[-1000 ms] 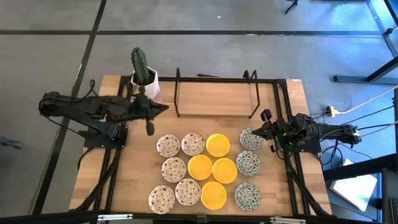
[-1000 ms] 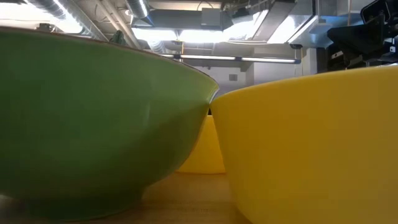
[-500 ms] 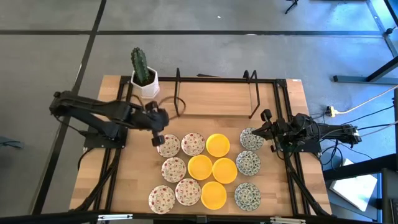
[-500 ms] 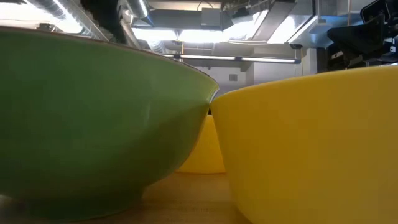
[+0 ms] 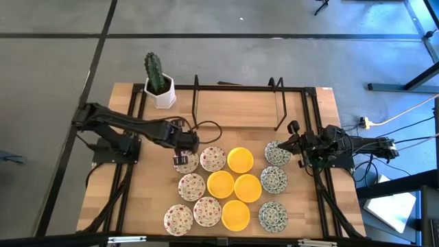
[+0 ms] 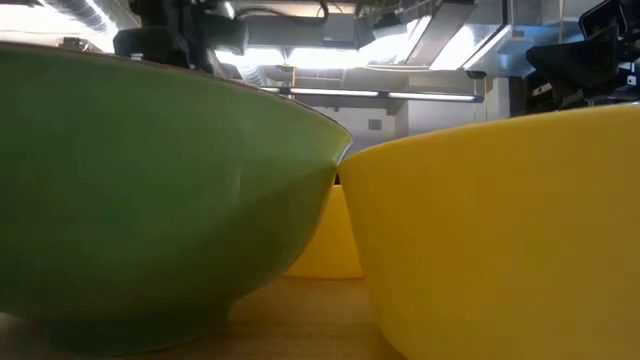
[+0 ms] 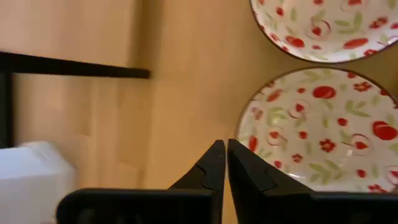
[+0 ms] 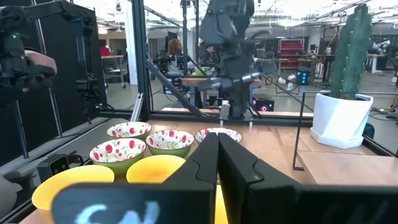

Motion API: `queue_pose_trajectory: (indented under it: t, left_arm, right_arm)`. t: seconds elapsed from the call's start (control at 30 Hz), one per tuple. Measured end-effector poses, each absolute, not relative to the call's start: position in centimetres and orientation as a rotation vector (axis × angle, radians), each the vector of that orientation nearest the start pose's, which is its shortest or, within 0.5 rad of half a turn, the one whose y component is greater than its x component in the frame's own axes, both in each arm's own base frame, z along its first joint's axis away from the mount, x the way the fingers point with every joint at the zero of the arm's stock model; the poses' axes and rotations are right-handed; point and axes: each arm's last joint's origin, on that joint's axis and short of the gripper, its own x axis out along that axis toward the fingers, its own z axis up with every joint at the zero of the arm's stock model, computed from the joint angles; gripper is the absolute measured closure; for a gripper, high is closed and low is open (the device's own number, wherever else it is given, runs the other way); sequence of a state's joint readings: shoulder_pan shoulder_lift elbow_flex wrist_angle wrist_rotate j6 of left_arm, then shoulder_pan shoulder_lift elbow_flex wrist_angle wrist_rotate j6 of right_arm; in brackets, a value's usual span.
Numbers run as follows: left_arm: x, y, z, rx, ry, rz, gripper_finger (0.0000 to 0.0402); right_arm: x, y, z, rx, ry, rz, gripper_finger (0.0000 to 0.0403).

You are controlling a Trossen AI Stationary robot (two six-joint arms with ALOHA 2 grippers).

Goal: Pick & Place Mini bowls
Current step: Put the white bowl on the shelf

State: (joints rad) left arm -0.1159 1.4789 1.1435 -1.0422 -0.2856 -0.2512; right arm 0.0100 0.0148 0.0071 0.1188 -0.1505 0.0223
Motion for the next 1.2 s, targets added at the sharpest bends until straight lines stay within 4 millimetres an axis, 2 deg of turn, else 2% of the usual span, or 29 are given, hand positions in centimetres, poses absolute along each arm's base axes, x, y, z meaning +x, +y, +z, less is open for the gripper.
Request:
queue_pose_trajectory:
  t: [0.23, 0.47, 0.63, 0.83, 1.2]
  left_arm:
    - [26.9, -1.0, 24.1, -0.084, 1.376, 0.235, 0.0304]
    - [27.1, -0.4, 24.2, -0.068, 1.371, 0.202, 0.0215]
    - [27.5, -0.3, 24.1, -0.075, 1.338, 0.203, 0.0171]
    - [27.1, -0.4, 23.0, -0.058, 1.366, 0.151, 0.0147]
    - [26.4, -0.4, 20.6, -0.056, 1.387, 0.16, 0.0144]
  right_arm:
    - [9.7, 0.5, 17.4, 0.016, -0.083, 0.161, 0.0391]
    - [9.8, 0.5, 17.3, 0.017, -0.071, 0.161, 0.0391]
    - [9.8, 0.5, 17.2, 0.017, -0.07, 0.161, 0.0391]
    - [9.8, 0.5, 17.2, 0.017, -0.066, 0.161, 0.0391]
    - [9.8, 0.5, 17.2, 0.017, -0.066, 0.161, 0.0391]
